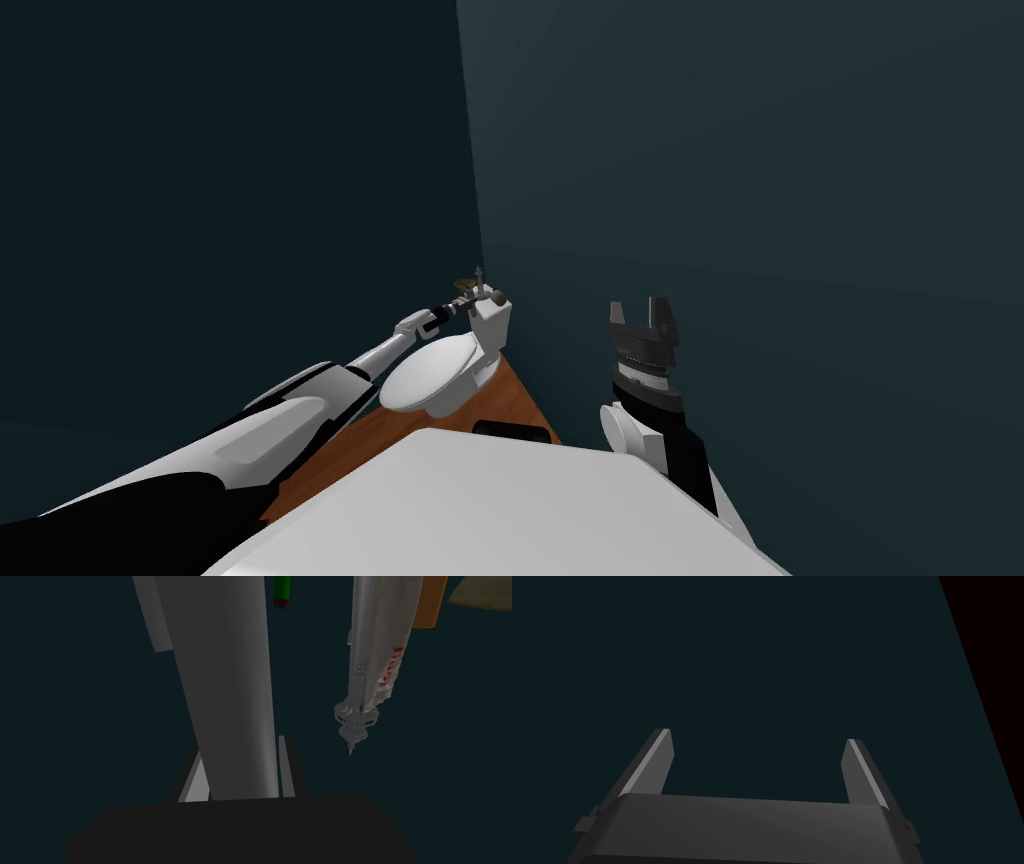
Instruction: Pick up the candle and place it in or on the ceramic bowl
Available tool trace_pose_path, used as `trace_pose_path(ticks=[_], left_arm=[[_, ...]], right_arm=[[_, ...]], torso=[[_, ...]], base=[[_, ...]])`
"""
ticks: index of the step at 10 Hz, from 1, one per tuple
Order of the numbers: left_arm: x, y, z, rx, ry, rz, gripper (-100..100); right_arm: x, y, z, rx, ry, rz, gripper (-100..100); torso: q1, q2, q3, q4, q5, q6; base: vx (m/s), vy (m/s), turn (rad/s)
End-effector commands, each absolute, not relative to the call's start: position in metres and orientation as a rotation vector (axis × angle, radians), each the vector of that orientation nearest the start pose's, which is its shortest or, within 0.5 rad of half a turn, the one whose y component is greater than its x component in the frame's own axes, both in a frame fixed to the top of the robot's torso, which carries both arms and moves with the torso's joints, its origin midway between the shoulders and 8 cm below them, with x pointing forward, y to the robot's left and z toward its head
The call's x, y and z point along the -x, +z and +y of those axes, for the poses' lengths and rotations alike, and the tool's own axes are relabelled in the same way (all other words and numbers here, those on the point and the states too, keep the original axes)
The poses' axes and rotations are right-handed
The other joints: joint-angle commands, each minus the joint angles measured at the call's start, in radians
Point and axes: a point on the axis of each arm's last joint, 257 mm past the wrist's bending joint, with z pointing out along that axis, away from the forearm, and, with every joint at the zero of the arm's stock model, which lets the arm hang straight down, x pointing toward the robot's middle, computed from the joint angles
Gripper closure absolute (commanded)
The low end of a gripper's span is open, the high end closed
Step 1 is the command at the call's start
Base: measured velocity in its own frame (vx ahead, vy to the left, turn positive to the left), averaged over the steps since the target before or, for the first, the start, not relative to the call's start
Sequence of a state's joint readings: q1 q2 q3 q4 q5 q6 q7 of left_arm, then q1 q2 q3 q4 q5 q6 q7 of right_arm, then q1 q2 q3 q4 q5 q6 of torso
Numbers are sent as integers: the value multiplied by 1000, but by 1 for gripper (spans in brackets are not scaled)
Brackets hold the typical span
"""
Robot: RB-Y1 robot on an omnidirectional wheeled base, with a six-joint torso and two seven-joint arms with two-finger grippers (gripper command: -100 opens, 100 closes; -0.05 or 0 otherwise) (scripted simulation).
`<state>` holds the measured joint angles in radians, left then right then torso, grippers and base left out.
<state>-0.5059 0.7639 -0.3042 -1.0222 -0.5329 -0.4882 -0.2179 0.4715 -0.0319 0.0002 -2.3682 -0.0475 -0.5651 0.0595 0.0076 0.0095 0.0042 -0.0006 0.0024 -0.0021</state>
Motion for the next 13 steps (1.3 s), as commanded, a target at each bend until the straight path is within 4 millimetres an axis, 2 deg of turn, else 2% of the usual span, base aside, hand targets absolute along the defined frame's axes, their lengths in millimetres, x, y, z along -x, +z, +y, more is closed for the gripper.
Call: trace_pose_path(ticks=[1,3,4,7,8,13], left_arm=[[-638,-131,330,-355,-305,1585,100],[-643,-124,356,-337,-260,1603,100],[-643,-124,356,-337,-260,1603,100],[-649,-109,398,-305,-187,1624,100],[-649,-109,398,-305,-187,1624,100],[-652,-77,460,-248,-78,1634,100]], right_arm=[[-312,82,-271,-500,1327,496,0],[-312,82,-271,-500,1327,496,0],[-312,82,-271,-500,1327,496,0],[-312,82,-271,-500,1327,496,0],[-312,82,-271,-500,1327,496,0],[-312,82,-271,-500,1327,496,0]], torso=[[0,0,0,0,0,0],[2,-1,0,1,0,-1],[2,-2,-1,1,0,-1],[0,-6,-2,1,-1,-1],[0,-5,-2,1,-1,-1],[0,-6,-2,1,-1,-1]], base=[[-185,20,-111],[-129,37,-66],[-65,30,-15],[-70,20,-62],[-54,12,-10],[-49,21,-62]])
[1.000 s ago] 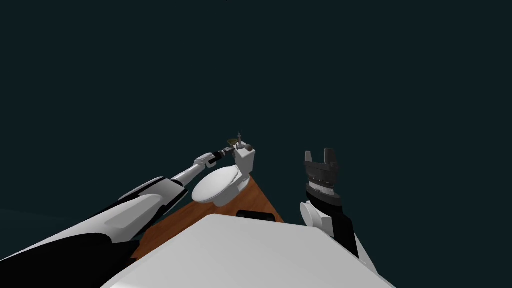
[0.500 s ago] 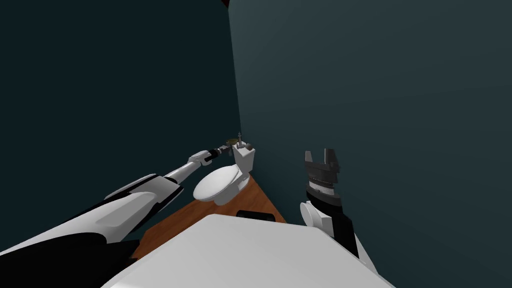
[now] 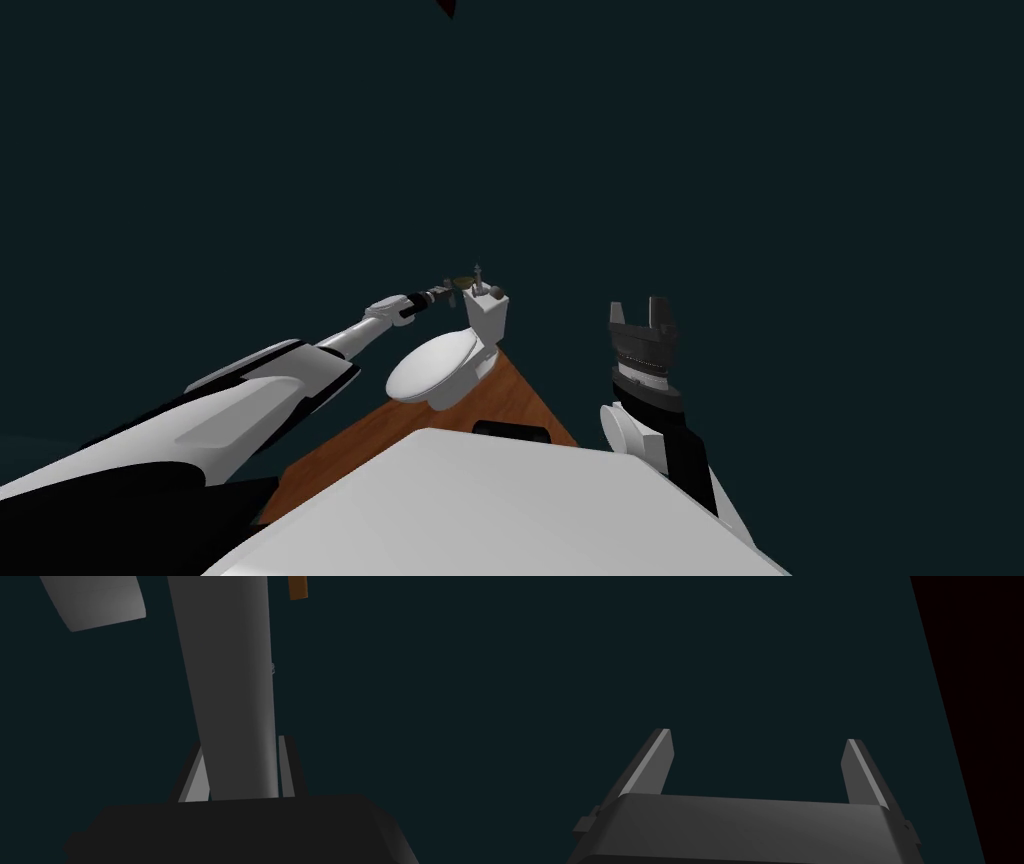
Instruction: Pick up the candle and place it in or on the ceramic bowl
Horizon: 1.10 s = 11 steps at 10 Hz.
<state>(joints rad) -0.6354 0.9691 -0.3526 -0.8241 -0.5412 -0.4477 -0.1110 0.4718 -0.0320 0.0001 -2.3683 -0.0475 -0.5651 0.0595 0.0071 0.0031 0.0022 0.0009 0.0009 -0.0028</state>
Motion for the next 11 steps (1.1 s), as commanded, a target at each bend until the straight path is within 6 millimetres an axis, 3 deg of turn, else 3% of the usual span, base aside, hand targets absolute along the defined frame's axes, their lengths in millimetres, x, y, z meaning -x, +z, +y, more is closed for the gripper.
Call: trace_pose_path(ticks=[1,3,5,11], left_arm=[[-652,-71,469,-237,-61,1633,100],[-653,-55,492,-205,-20,1626,100],[-654,-35,518,-139,24,1606,100],[-657,-18,547,-15,65,1577,100]], right_arm=[[-312,82,-271,-500,1327,496,0],[-312,82,-271,-500,1327,496,0],[-312,82,-271,-500,1326,496,0],[-312,82,-271,-500,1326,496,0]], torso=[[0,0,0,0,0,0],[-1,-2,-1,0,0,0],[0,-9,-5,-1,0,1],[6,-21,-12,-5,3,3]], base=[[-28,13,-71],[10,11,-81],[163,43,-191],[190,94,-99]])
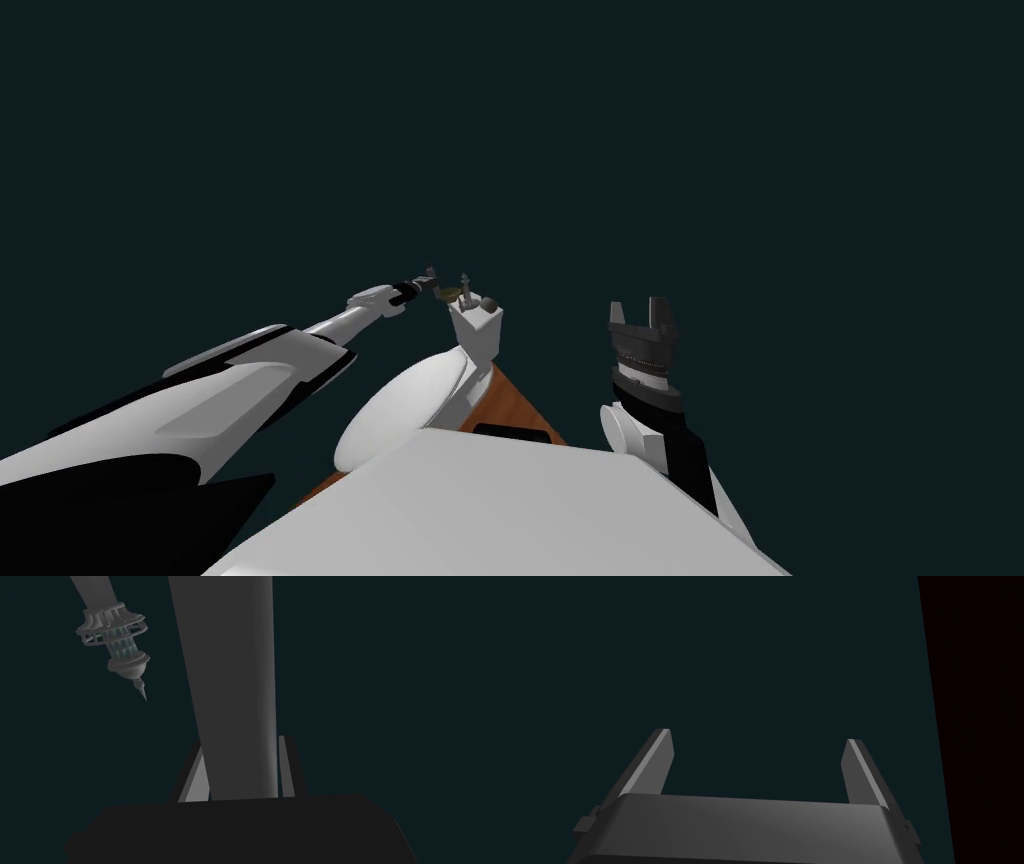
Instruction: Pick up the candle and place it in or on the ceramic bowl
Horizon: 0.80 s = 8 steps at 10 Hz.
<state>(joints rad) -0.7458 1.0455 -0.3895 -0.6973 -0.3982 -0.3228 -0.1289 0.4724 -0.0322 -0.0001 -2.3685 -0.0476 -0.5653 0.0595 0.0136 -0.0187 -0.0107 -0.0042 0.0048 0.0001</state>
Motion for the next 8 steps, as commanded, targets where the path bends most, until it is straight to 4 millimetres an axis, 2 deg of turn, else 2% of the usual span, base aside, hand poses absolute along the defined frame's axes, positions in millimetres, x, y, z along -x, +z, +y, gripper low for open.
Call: trace_pose_path(ticks=[1,4,6,7,8], left_arm=[[-658,-17,550,2,69,1574,100],[-659,-15,557,54,79,1567,100],[-660,-16,557,60,77,1566,100],[-660,-15,558,63,78,1565,-100],[-660,-15,558,63,78,1565,-100]], right_arm=[[-312,82,-271,-500,1326,496,0],[-312,82,-271,-500,1326,496,0],[-312,82,-271,-500,1326,496,0],[-312,82,-271,-500,1326,496,0],[-312,82,-271,-500,1326,496,0]], torso=[[0,0,0,0,0,0],[0,1,1,0,0,-1],[1,4,2,1,0,-1],[-3,9,5,2,0,-2],[-6,13,8,3,-1,-2]], base=[[204,134,-71],[193,114,-71],[107,97,-51],[15,12,0],[7,5,0]])
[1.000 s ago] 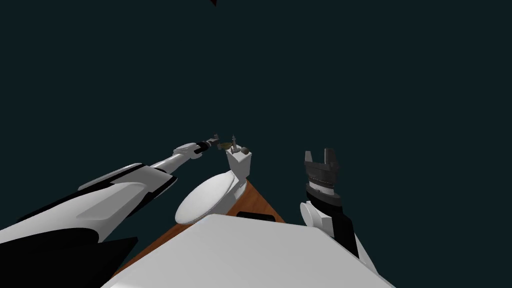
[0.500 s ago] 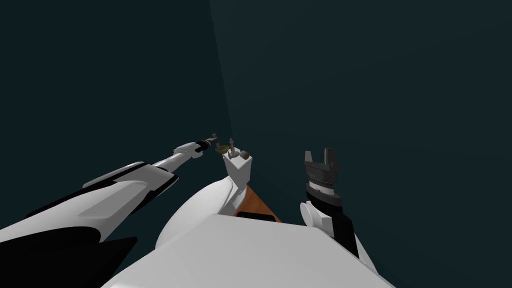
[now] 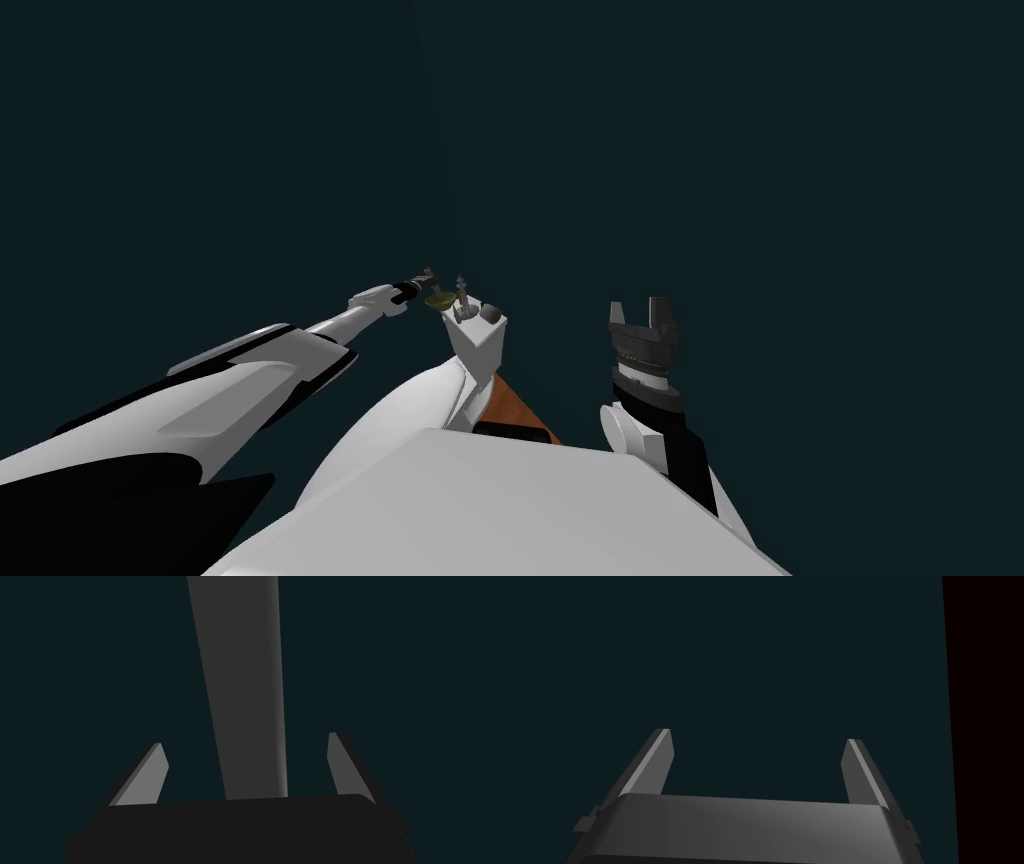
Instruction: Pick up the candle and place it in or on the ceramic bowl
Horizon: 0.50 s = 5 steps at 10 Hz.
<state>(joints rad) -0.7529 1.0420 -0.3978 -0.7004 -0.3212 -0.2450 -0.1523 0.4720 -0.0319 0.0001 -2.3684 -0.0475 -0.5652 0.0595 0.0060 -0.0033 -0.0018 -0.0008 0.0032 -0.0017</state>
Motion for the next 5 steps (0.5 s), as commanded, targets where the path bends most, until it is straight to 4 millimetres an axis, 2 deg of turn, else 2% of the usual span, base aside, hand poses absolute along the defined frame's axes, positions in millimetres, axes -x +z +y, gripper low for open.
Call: trace_pose_path(ticks=[1,3,4,5], left_arm=[[-660,-15,558,63,78,1565,-100],[-660,-15,558,63,78,1565,-100],[-660,-15,558,63,78,1565,0],[-643,1,591,130,116,1543,-100]], right_arm=[[-312,82,-271,-500,1326,496,0],[-312,82,-271,-500,1326,496,0],[-312,82,-271,-500,1326,496,0],[-312,82,-271,-500,1326,496,0]], torso=[[0,0,0,0,0,0],[-1,1,1,0,0,0],[-1,2,1,0,0,0],[-1,2,1,0,0,0]], base=[[0,0,0],[0,0,0],[0,0,0],[-13,34,-299]])
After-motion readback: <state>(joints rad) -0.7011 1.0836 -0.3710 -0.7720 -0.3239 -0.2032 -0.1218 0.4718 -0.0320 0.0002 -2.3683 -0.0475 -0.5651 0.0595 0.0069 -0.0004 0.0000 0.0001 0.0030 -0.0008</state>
